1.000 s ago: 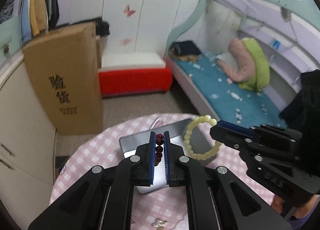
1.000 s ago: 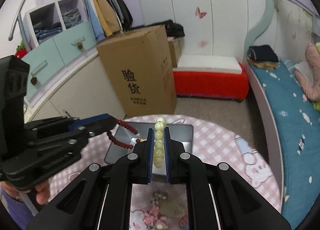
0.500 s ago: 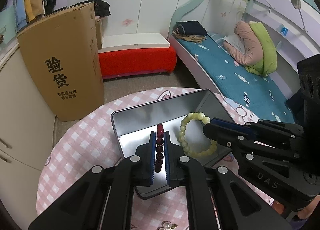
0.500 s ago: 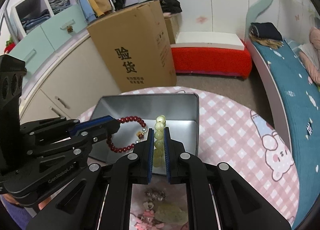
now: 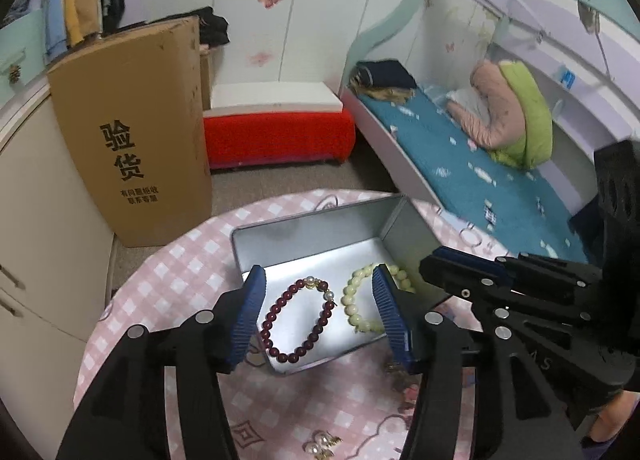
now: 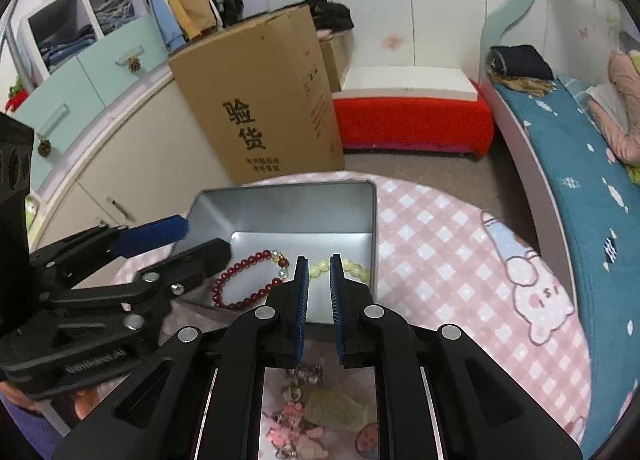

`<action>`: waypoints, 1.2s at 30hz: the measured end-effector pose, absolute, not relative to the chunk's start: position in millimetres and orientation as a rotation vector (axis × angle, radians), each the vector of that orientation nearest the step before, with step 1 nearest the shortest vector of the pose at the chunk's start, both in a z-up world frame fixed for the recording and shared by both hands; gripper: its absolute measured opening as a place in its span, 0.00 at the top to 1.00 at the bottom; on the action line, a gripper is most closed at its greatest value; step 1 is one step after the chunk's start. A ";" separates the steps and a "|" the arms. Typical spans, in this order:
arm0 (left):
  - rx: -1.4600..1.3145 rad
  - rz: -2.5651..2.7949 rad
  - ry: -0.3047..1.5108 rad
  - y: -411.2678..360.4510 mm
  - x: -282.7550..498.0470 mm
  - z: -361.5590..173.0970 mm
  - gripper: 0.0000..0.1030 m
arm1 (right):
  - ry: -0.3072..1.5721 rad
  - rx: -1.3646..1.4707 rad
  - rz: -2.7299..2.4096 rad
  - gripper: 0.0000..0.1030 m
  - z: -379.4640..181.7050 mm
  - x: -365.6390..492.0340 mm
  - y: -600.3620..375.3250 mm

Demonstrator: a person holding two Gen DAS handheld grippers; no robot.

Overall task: Organize jewelry
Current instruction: 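Return the left gripper to the table and grasp a pink charm earring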

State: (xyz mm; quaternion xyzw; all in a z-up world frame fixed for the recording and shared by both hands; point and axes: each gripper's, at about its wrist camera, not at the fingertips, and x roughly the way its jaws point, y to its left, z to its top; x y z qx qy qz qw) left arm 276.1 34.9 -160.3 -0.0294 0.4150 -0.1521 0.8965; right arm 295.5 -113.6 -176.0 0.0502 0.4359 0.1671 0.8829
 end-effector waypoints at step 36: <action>0.001 -0.169 0.902 39.6 128.5 -241.1 0.57 | 0.896 0.055 0.233 0.36 -218.2 159.0 -139.8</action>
